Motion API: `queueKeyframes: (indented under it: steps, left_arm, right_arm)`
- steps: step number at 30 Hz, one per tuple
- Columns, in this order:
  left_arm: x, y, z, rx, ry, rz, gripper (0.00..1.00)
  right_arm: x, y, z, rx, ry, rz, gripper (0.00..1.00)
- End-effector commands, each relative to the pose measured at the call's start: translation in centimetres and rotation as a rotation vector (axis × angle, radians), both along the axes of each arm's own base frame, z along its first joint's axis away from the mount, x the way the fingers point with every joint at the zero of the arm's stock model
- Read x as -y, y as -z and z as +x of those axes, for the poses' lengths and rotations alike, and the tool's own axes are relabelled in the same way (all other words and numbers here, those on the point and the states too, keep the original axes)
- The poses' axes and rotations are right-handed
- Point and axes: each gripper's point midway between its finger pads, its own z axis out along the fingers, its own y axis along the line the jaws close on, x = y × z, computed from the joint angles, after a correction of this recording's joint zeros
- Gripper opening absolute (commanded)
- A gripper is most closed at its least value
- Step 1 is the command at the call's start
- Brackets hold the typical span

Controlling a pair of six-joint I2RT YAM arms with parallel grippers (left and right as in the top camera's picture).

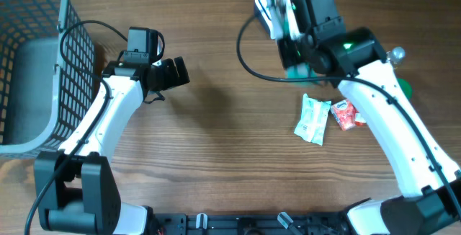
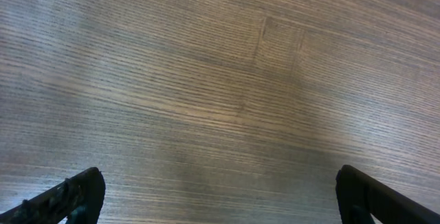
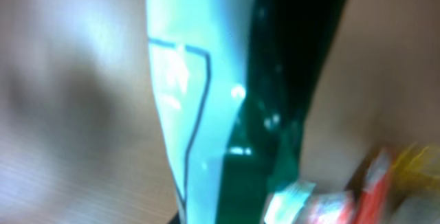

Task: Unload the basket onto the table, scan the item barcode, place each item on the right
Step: 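Carry the glove pack back down and lay it at table centre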

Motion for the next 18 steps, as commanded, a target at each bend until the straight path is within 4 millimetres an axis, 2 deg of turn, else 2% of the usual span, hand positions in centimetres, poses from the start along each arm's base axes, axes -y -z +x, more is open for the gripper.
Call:
queueKeyframes:
  steps: [1,4,7,10,12,15,16,17,18]
  left_arm:
    - [-0.4,-0.4,0.3,0.015,-0.005,0.013,1.0]
    - [-0.4,-0.4,0.4,0.015,-0.005,0.013,1.0]
    - [-0.4,-0.4,0.3,0.015,-0.005,0.013,1.0]
    - [-0.4,-0.4,0.3,0.015,-0.005,0.013,1.0]
    - [-0.4,-0.4,0.3,0.015,-0.005,0.013,1.0]
    - [-0.4,-0.4,0.3,0.015,-0.005,0.013,1.0]
    - [-0.4,-0.4,0.3,0.015,-0.005,0.013,1.0]
    - [-0.4,-0.4,0.3,0.015,-0.005,0.013,1.0]
    - [-0.4,-0.4,0.3,0.015,-0.005,0.013,1.0]
  right_arm:
    - [-2.0,4.2,-5.8,-0.355,-0.014,0.192,0.04]
    - [-1.0,7.2,-8.6,-0.483,0.01,0.151,0.04]
    - [-0.3,9.7,-10.2,-0.55,0.056,0.13,0.04]
    - [0.9,11.6,-10.8,-0.583,0.126,0.108,0.04]
    - [2.3,12.7,-11.1,-0.588,0.207,0.053,0.04]
    - [3.8,13.6,-11.4,-0.587,0.277,-0.012,0.05]
    - [4.1,13.8,-11.5,-0.584,0.284,-0.025,0.14]
    - [4.1,13.9,-11.5,-0.583,0.283,-0.025,0.31]
    - [4.0,13.9,-11.4,-0.58,0.283,-0.022,0.39]
